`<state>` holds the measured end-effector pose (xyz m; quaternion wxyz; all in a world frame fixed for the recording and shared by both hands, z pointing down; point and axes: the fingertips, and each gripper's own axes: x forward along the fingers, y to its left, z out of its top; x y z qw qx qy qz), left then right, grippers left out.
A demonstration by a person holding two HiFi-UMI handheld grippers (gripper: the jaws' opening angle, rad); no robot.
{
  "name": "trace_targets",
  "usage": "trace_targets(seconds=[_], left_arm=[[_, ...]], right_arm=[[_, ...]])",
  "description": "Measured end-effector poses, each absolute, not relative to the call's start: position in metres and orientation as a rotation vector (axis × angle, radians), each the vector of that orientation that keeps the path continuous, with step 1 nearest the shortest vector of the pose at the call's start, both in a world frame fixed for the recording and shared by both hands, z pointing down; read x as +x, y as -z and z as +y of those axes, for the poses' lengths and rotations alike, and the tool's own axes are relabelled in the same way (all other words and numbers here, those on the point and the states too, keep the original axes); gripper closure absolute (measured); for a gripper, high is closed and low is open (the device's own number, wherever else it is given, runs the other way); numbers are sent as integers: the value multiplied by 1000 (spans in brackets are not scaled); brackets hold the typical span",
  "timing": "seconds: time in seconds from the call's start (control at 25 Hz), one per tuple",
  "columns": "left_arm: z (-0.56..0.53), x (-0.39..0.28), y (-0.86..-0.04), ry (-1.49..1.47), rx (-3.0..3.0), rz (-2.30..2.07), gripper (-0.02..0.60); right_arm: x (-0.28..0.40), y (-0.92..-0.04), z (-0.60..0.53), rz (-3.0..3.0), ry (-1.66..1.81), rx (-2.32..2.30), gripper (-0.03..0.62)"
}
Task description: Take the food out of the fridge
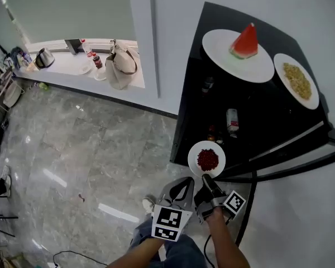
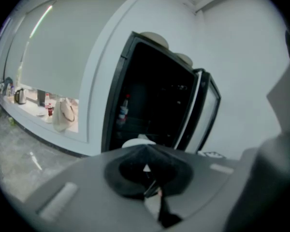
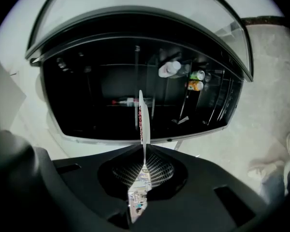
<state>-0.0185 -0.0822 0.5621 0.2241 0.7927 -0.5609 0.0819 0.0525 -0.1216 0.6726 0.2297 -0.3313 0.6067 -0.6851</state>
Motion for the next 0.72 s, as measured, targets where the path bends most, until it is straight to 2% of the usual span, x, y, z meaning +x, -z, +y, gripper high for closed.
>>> trace_targets(seconds=[0.4,0.72], left_arm=[[-48,-20,-495,-221,2268,-1512,595],[1,-53,-448,-166,2330,-1486,597]], right_arm=[[49,-557,-62,1761,1763,-903,585],[29,-493,-8,1716,1668,-914,585]])
